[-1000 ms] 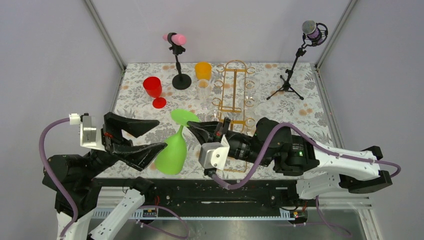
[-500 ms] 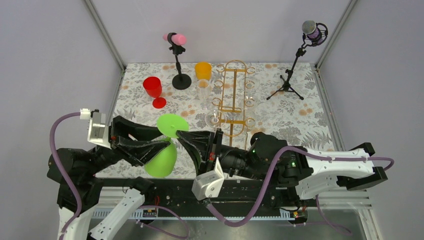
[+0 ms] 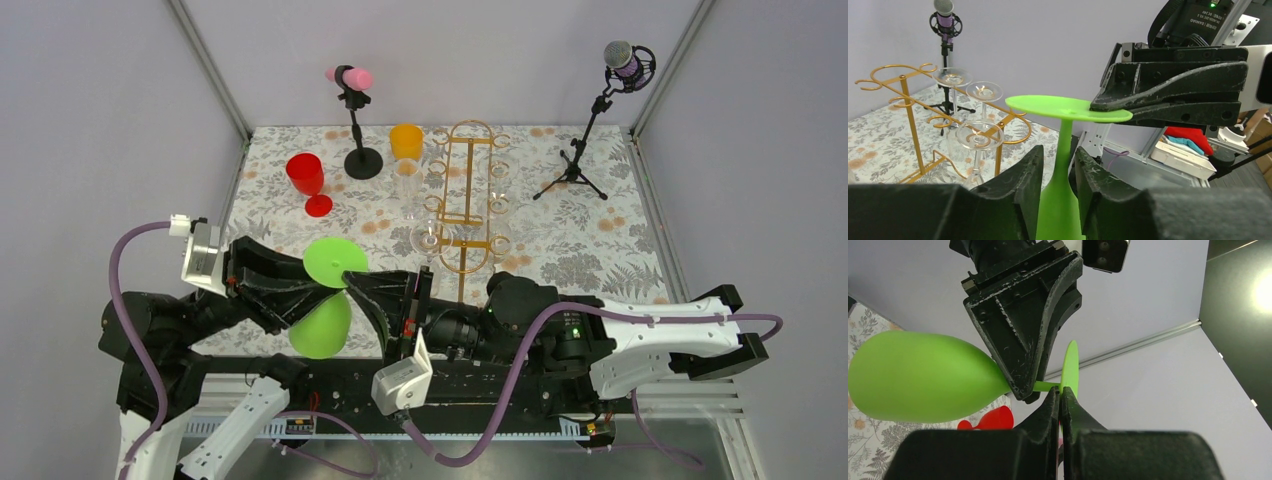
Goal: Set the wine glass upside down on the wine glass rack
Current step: Turn the wine glass upside down at the wine rack.
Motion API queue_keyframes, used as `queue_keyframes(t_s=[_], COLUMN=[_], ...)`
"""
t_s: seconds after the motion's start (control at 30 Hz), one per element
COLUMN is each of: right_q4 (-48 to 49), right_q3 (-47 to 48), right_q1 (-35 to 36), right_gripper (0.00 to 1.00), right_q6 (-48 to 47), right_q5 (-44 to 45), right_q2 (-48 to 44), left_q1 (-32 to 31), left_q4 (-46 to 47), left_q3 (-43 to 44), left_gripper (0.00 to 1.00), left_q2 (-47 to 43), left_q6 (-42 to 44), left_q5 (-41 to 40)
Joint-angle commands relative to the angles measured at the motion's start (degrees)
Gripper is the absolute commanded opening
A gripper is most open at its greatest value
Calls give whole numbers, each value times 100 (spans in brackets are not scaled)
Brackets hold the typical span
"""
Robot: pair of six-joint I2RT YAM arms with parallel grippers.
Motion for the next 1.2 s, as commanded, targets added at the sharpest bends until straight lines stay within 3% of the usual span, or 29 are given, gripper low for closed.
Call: queue_keyframes(t_s=[0.0,0.13,0.4,0.77,0.93,1.17], right_q4=[232,186,153,441,1079,1065], right_q3=[341,404,433,247,-23,-50], right_q1=[50,45,49,47,50,47], right_gripper=[0,0,0,0,2,0], right_q6=[-159,-36,45,283,237,247], right_q5=[18,-83,-178,-121,-14,126], right_q2=[-43,-68,-25,-98,-170,-185], left_q1=[22,22,22,21,22,22], left_q4=[243,266,364,1215,1832,1914], left_q3=[-55,-76,-108,-556,-902,-964], left_gripper=[33,34,0,0,0,0], left_q2=[96,101,111,-146,-393,-399], left_q6=[-123,-169,-262,-528,-756,-789], left_q5=[248,315,340,317,27,-38])
